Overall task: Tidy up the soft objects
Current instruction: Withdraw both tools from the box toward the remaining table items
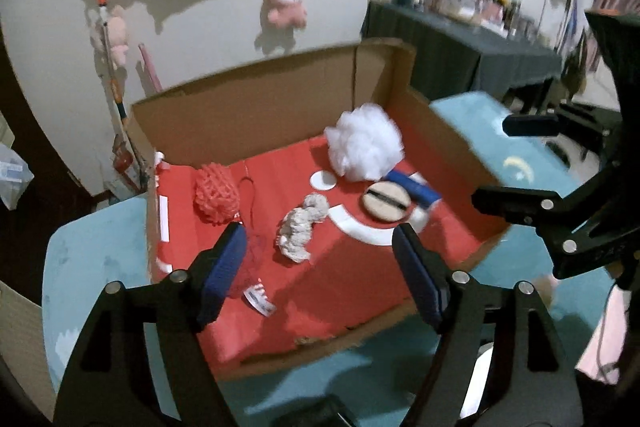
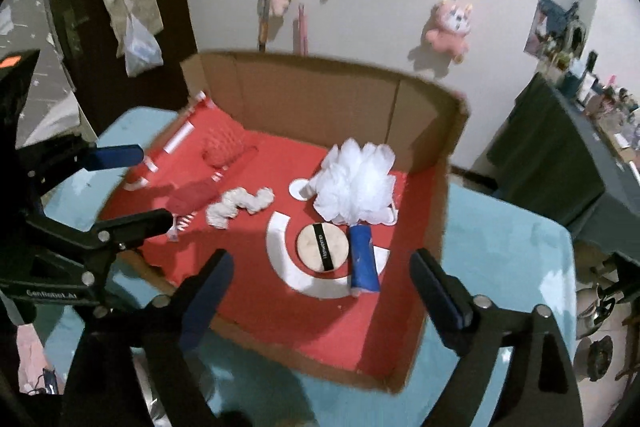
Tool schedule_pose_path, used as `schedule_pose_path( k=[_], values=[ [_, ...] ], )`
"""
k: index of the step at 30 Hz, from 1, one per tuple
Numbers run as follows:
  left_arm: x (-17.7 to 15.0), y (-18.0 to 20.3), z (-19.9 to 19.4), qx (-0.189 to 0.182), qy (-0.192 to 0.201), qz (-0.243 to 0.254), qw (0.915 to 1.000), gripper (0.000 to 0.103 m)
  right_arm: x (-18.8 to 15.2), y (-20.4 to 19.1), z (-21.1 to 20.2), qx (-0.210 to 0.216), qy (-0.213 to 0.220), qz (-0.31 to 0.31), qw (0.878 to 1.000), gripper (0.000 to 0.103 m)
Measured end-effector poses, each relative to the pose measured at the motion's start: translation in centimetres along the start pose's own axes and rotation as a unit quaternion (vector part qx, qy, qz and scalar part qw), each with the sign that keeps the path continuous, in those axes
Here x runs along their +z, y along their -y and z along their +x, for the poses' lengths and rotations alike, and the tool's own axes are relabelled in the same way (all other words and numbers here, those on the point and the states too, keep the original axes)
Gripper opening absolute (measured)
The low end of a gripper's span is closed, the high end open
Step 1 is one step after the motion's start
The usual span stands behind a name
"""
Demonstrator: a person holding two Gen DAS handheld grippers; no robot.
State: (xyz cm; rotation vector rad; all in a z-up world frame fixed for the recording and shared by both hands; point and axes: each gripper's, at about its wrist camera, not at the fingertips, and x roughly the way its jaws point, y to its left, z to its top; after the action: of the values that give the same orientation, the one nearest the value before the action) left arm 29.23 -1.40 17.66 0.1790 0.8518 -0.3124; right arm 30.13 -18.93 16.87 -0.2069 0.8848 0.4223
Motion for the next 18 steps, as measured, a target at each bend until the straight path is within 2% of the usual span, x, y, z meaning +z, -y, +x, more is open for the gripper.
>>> schedule_pose_path(
  k=[5,8,11,13,18],
  values=[
    [-2.1,1.8,-5.4,-0.002,0.067,-0.013,0.9977,0.085,-2.3,-1.5,-5.9,-0.009,0.066,0.002,0.998,0.102],
    [-3.7,2.9,-8.1,0.001,0.105,-0.013,0.9944,0.090,-4.2,-2.5,-9.3,-0.018,0.105,-0.003,0.994,0.103],
    [-5.5,4.0,-10.5,-0.003,0.143,-0.023,0.9894,0.091,-6.4,-3.5,-12.1,-0.022,0.139,0.000,0.990,0.103],
    [-6.9,4.7,-11.9,-0.014,0.160,-0.028,0.9866,0.091,-8.0,-4.4,-13.7,-0.032,0.161,-0.003,0.986,0.103],
    [-10.4,6.4,-14.4,-0.010,0.196,-0.036,0.9799,0.094,-12.2,-6.5,-16.2,-0.037,0.194,-0.008,0.980,0.103]
  ],
)
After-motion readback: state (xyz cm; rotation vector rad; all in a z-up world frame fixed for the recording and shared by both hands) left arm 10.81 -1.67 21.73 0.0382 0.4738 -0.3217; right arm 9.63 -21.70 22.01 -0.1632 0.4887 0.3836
